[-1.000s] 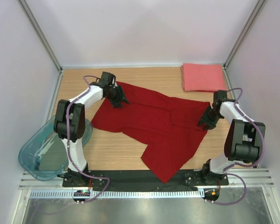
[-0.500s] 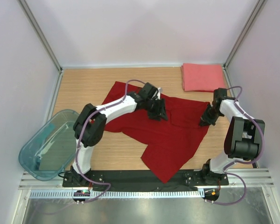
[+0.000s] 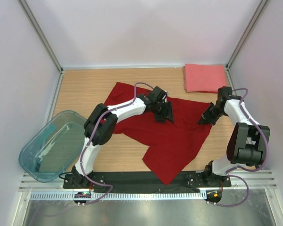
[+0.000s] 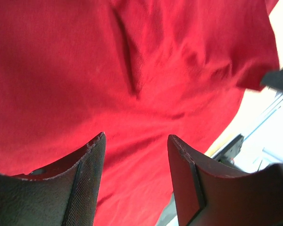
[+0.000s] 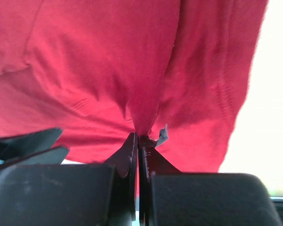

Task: Fold and stack the t-shirts
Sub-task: Fold the tshirt

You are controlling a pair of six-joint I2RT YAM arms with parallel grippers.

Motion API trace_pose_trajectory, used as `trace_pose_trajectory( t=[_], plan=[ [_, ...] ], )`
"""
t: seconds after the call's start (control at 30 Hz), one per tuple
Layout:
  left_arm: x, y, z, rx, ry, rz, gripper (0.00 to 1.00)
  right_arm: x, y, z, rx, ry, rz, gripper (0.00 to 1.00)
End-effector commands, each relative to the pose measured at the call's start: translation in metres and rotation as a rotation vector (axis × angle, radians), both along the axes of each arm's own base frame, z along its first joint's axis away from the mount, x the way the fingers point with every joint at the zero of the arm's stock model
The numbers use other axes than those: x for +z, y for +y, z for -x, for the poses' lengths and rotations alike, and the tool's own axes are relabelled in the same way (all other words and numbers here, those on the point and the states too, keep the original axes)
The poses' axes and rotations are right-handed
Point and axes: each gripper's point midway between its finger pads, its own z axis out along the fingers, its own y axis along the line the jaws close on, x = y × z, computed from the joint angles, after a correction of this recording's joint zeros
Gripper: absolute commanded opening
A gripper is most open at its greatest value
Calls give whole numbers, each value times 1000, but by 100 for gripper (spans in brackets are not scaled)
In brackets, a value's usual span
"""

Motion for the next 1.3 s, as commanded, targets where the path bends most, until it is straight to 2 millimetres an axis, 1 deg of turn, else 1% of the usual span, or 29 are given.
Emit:
trace_pose_trajectory(
  t=[0.0,0.07,0.13,0.33,0.47,0.77,0.93,1.0,1.03,1.1,1.13,1.17,1.2,1.27],
  plan=[
    [9,-17,-11,14,-30,36,56,27,15,-7,-55,-40,-91,1],
    [12,-22,-14,11,-36,46,56,27,15,-5,-61,-31,-92,1],
    [7,-26,-14,8,-30,44,55,27,12,-7,-63,-29,-77,1],
    [1,-35,-18,17,-19,50,48,31,10,-16,-52,-42,-67,1],
    [-1,-43,-17,12,-19,54,42,32,9,-18,-48,-49,-64,1],
    [-14,-52,-12,-5,0,46,39,32,7,-14,-40,-50,-47,1],
    [-17,-52,-8,-21,-4,29,33,33,7,-15,-43,-55,-47,1],
    [-16,-51,-8,-25,-10,20,29,33,7,-15,-43,-57,-46,1],
    [-15,-51,-7,-36,-21,18,19,33,7,-15,-42,-59,-48,1],
    [-9,-51,-10,-41,-38,12,12,33,7,-15,-43,-60,-45,1],
    [-6,-49,-12,-50,-53,6,3,34,6,-16,-43,-62,-38,1],
    [-3,-49,-12,-54,-64,0,0,34,5,-14,-42,-59,-33,1],
    [5,-46,-14,-57,-82,-9,0,35,4,-12,-38,-57,-26,1],
    [13,-44,-14,-65,-100,-13,0,35,-2,-8,-35,-45,12,1]
  ],
)
